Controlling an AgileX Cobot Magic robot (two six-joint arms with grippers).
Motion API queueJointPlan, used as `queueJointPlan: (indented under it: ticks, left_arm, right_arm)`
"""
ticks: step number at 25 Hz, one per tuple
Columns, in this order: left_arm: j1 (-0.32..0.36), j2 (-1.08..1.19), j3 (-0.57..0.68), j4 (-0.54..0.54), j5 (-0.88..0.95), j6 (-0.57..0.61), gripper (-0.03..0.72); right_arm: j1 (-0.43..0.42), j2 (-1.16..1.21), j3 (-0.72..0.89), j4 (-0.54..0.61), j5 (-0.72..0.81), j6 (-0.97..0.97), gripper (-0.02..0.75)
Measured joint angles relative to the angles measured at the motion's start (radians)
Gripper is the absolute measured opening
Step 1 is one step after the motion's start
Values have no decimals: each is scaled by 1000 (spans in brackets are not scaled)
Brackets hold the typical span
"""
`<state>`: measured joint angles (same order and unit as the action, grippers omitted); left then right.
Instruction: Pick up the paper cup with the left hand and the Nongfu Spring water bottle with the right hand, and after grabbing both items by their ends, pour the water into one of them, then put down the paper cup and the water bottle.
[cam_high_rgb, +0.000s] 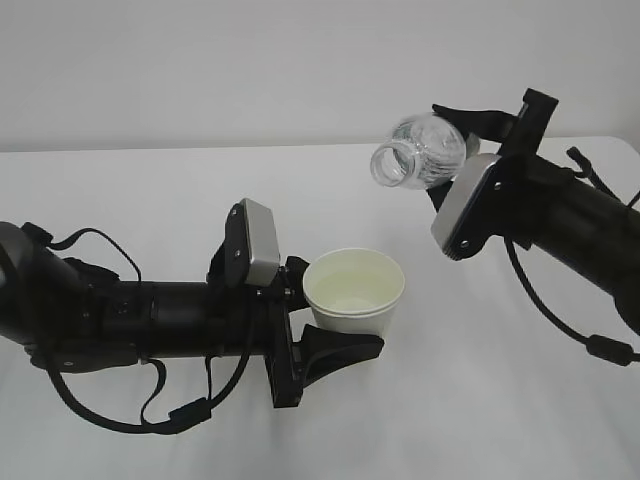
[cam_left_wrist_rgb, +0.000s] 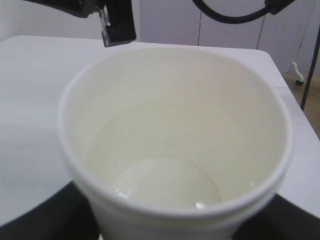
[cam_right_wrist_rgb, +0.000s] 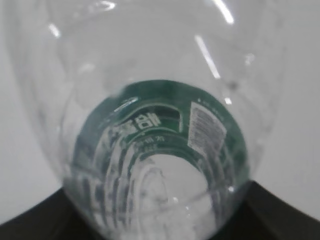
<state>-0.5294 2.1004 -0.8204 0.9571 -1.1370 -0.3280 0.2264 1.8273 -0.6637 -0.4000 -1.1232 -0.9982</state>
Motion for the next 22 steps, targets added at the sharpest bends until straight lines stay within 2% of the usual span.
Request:
queueJointPlan:
  ticks: [22]
  left_arm:
    - [0,0,0,0,2,0,483]
  right_arm:
    - [0,0,0,43,0,192,456]
